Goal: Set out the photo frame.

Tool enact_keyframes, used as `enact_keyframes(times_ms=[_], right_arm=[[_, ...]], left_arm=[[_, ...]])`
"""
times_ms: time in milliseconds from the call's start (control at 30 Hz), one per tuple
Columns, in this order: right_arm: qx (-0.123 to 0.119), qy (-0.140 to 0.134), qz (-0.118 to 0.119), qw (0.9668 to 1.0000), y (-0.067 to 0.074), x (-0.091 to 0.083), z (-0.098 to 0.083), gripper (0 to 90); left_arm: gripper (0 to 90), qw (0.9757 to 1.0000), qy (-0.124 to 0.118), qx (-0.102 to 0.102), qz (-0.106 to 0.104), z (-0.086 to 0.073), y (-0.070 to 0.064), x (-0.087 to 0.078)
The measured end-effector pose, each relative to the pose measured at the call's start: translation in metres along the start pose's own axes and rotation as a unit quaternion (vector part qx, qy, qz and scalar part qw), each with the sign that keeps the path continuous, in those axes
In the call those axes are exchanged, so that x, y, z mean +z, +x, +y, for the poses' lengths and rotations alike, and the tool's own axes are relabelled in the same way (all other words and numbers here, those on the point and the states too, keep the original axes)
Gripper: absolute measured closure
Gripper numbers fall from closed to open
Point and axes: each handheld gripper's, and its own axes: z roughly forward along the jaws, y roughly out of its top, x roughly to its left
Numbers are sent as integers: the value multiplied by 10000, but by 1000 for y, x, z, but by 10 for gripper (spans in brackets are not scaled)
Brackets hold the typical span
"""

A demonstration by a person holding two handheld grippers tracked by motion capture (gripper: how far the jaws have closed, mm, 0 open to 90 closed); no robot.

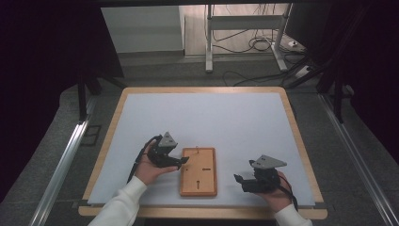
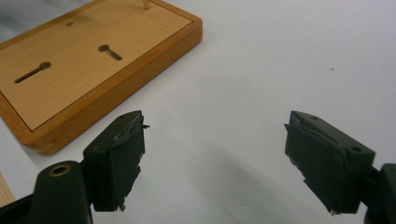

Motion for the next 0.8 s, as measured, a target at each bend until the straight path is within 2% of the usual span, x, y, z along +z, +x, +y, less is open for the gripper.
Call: enact_keyframes(times_ms=[133,267,400,533,800], right_arm=[[-21,26,26,10000,1,1,0,205],[4,22,22,10000,0,1,-1,205],[-31,7,76,10000,2,0,-2,206],[-65,-16,68,10000,5,-2,-3,206],[-54,10,25,10000,5,-3,-5,205]], left_arm=[[318,9997,-44,-10,-221,9,0,11],[361,9994,-76,8,-342,16,1,20],[421,9990,-133,58,-415,22,-1,29],[500,9987,-71,219,-459,23,-3,36],[702,9984,-142,166,-519,24,-5,44]])
